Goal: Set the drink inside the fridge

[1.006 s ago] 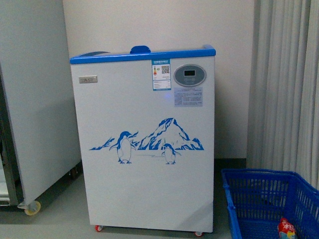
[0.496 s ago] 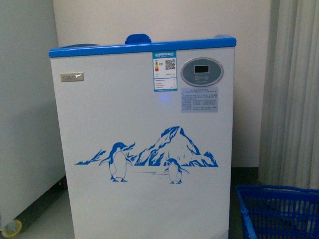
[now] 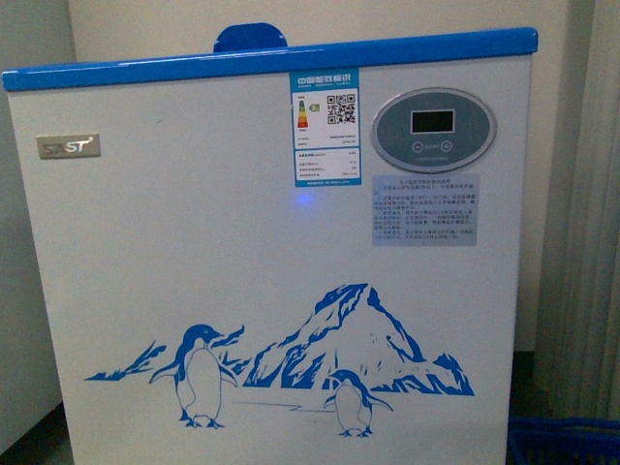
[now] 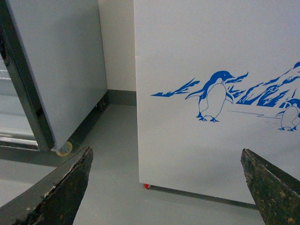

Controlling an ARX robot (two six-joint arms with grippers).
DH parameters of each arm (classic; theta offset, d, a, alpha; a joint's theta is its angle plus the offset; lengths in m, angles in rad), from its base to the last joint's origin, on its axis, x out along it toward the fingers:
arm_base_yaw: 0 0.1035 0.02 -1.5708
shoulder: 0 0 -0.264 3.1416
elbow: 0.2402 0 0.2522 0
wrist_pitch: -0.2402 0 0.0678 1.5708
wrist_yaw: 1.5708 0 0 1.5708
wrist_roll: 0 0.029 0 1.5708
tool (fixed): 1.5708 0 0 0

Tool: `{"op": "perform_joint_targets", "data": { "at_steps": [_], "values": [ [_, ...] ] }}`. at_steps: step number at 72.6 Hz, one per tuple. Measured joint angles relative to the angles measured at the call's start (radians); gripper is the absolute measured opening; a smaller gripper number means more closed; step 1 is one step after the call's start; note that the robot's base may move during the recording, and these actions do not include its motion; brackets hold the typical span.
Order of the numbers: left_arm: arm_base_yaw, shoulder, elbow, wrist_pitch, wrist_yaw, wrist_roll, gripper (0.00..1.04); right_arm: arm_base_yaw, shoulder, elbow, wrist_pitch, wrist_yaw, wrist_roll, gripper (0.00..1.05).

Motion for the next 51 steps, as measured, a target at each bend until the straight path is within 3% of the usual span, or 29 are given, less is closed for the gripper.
{"op": "perform_joint_targets", "data": {
  "at_steps": [40, 47, 51],
  "values": [
    [0.0, 0.0, 0.0, 0.0, 0.0, 0.0, 0.97, 0.001, 0.004, 0.001, -0.002, 0.004, 0.001, 0.97],
    [0.0, 0.0, 0.0, 0.0, -0.001, 0.0, 0.97, 0.003, 0.239, 0.131, -0.293, 0.266, 0.156, 0.97],
    [0.0, 0.0, 0.0, 0.0, 0.0, 0.0, 0.97, -0.054, 0.39, 0.164, -0.325, 0.321, 0.197, 0.97]
  ]
}}
